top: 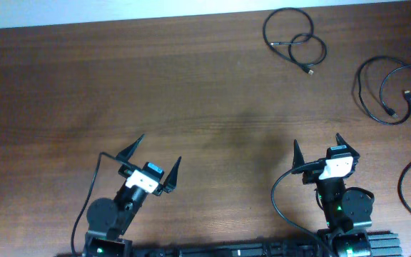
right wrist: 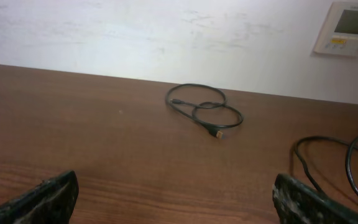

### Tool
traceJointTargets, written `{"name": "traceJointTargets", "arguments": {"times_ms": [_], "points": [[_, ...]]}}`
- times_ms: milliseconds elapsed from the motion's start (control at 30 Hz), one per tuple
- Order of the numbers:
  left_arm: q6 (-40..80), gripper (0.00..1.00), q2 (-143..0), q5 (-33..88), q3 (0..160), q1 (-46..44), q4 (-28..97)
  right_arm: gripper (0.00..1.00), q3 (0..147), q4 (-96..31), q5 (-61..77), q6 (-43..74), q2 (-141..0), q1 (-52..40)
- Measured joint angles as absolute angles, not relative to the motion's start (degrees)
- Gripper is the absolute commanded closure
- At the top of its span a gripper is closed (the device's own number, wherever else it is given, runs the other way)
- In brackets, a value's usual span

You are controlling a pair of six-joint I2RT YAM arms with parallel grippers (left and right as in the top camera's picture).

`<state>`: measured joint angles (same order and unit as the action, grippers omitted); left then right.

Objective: Untangle cables

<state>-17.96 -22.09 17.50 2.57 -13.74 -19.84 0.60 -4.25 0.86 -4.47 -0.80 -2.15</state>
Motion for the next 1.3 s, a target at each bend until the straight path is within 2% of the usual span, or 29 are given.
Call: {"name": "traceJointTargets", "arguments": {"times_ms": [533, 700, 867, 1300], "points": [[-16.86, 0.01, -1.32, 16.88, 0.80, -6.57, -13.45, 0.01, 0.60, -4.25, 0.86, -4.49, -0.75, -2.15], [-16.62, 0.01, -0.71, 16.38, 0.78, -4.54, -9.08, 0.01, 0.60, -4.25, 0.86, -4.49, -0.73, -2.15], [-13.39, 0.01, -0.62, 11.22, 0.62, -3.97, 3.31, 0.01, 0.60, -4.23, 0.86, -4.51, -0.73, -2.15], [-10.63, 0.01, -0.73, 1.85, 0.64, -3.99, 4.36, 0.01, 0.60, -4.25, 0.86, -4.49, -0.69, -2.15]]}}
